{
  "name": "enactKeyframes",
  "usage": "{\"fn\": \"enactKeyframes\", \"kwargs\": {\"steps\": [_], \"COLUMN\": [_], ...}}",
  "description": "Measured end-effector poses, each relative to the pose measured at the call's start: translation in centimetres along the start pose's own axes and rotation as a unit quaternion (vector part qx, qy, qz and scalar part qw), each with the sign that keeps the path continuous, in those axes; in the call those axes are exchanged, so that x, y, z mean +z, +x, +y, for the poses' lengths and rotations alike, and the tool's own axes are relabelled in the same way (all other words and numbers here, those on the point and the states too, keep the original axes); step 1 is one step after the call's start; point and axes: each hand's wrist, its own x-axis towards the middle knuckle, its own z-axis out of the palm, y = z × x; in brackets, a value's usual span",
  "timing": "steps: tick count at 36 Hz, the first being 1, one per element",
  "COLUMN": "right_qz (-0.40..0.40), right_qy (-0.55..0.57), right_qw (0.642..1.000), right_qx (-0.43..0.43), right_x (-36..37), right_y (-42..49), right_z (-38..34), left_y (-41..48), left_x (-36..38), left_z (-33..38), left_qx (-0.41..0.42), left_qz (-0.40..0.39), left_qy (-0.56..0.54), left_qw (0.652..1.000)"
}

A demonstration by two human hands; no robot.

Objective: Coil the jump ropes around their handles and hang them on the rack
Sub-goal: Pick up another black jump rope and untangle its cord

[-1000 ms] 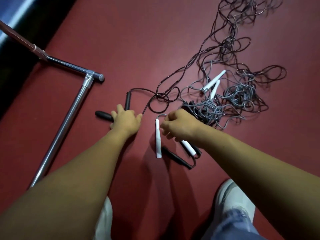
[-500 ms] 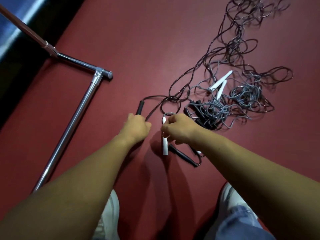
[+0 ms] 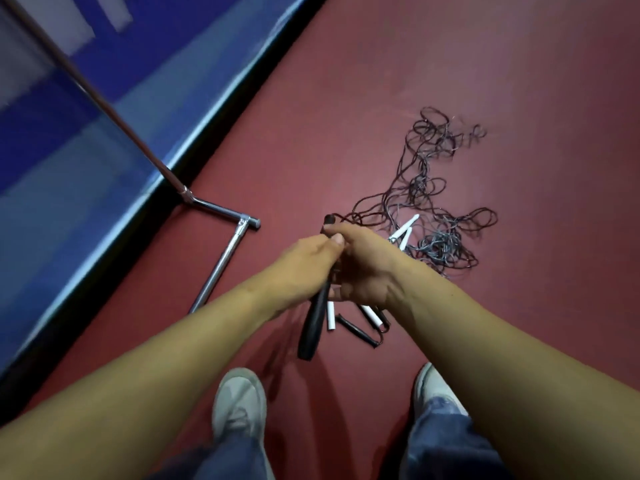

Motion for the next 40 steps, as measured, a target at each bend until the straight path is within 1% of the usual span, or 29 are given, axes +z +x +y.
{"fn": "enactKeyframes", "kwargs": {"steps": [2,4,6,7,9,12,14,15,17,20,24,27,30,32,33,34,35,36,38,39,40], "right_qz": [-0.021,-0.061,-0.113,-0.126,-0.121,-0.101,-0.089,-0.076,-0.046,0.004,0.059,0.043,0.025,0.032,0.028,0.018,0.001,-0.018,-0.048,-0.064,-0.083], "right_qy": [0.036,0.063,0.066,0.059,0.032,0.001,0.001,-0.002,0.009,0.033,0.036,0.054,0.080,0.058,0.030,-0.006,-0.039,-0.065,-0.092,-0.105,-0.123], "right_qw": [0.999,0.996,0.991,0.989,0.991,0.994,0.995,0.996,0.997,0.995,0.993,0.993,0.991,0.991,0.991,0.991,0.990,0.988,0.984,0.982,0.978], "right_qx": [-0.006,-0.020,-0.035,-0.042,-0.055,-0.052,-0.048,-0.052,-0.067,-0.091,-0.098,-0.094,-0.105,-0.117,-0.124,-0.131,-0.136,-0.140,-0.141,-0.143,-0.147], "right_x": [0.5,0.9,1.5,1.8,2.4,2.9,2.8,2.7,2.7,2.1,1.8,1.6,1.3,0.9,0.8,0.7,0.7,0.7,0.9,1.2,1.4], "right_y": [-2.7,-5.2,-7.7,-9.0,-10.7,-12.7,-13.0,-13.0,-12.7,-12.0,-11.1,-10.7,-10.9,-11.0,-11.2,-11.4,-11.7,-12.1,-12.6,-12.9,-13.1], "right_z": [0.3,0.6,1.1,1.4,2.0,2.8,3.4,3.6,4.0,4.1,3.8,3.2,2.6,2.4,2.2,2.1,2.1,2.0,2.1,2.2,2.3], "left_y": [-2.5,-4.3,-6.0,-6.7,-8.0,-9.8,-10.4,-10.5,-10.4,-10.9,-11.1,-11.6,-12.5,-12.9,-12.7,-12.4,-11.8,-11.0,-9.5,-8.9,-8.4], "left_x": [-0.1,0.0,0.0,0.2,0.6,1.6,1.9,1.9,1.8,2.2,2.7,2.6,2.6,1.8,1.0,0.0,-0.9,-1.7,-2.9,-3.1,-3.1], "left_z": [1.9,3.3,4.6,5.0,5.7,6.9,7.4,7.4,7.2,7.5,7.4,7.4,7.7,8.1,8.2,8.3,8.1,7.8,7.0,6.6,6.3], "left_qx": [0.006,0.011,0.017,0.012,0.008,0.034,0.015,-0.012,-0.049,-0.042,-0.032,0.009,0.068,0.068,0.047,0.014,-0.030,-0.075,-0.151,-0.181,-0.204], "left_qz": [0.019,0.051,0.098,0.119,0.142,0.168,0.184,0.191,0.182,0.157,0.138,0.111,0.057,0.017,0.002,-0.004,-0.001,0.011,0.040,0.030,-0.006], "left_qy": [0.014,-0.006,-0.030,-0.031,-0.036,-0.030,-0.036,-0.042,-0.018,0.025,0.130,0.193,0.267,0.288,0.271,0.222,0.150,0.075,-0.042,-0.083,-0.122], "left_qw": [1.000,0.999,0.995,0.992,0.989,0.985,0.982,0.981,0.982,0.986,0.981,0.975,0.960,0.955,0.962,0.975,0.988,0.994,0.987,0.979,0.971]}}
